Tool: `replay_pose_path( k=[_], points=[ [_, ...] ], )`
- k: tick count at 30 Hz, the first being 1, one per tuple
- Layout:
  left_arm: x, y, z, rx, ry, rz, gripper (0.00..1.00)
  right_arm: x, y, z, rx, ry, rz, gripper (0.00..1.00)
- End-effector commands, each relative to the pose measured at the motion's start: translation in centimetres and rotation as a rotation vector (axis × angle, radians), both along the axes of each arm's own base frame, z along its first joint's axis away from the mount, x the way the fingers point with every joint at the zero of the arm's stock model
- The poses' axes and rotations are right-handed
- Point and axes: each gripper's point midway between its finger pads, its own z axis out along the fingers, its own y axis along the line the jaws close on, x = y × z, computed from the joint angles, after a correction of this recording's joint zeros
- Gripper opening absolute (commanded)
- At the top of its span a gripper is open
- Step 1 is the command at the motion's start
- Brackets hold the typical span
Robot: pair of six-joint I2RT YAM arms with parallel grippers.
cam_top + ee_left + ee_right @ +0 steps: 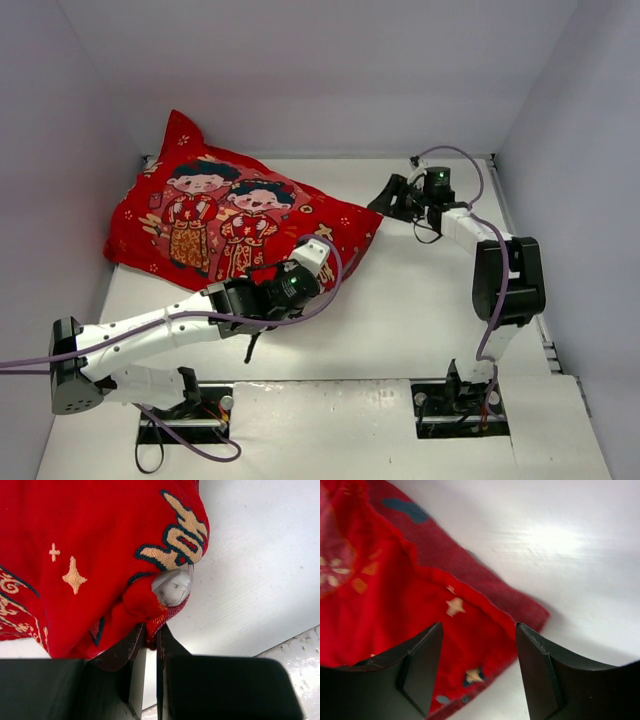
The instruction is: Put the pillow into the pillowcase
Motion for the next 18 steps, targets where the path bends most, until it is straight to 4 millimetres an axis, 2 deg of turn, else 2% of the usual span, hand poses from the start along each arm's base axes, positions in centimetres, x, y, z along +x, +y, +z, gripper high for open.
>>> replay_pose_path(
  k=[1, 10, 18],
  points=[
    [0.6, -1.0, 1.9, -0.078, -0.032, 0.024, 0.0, 0.1, -2.1, 2.5, 0.043, -0.081, -0.02, 0.56],
    [0.4, -1.0, 1.3, -0.052, -0.021, -0.002, 0.0, 0.0, -1.3, 2.0, 0.034, -0.133, 0.096, 0.57],
    [0.3, -0.6, 1.5, -0.056, -0.021, 0.006, 0.0, -0.2, 0.0, -0.8, 0.04, -0.11, 0.186, 0.51]
  ],
)
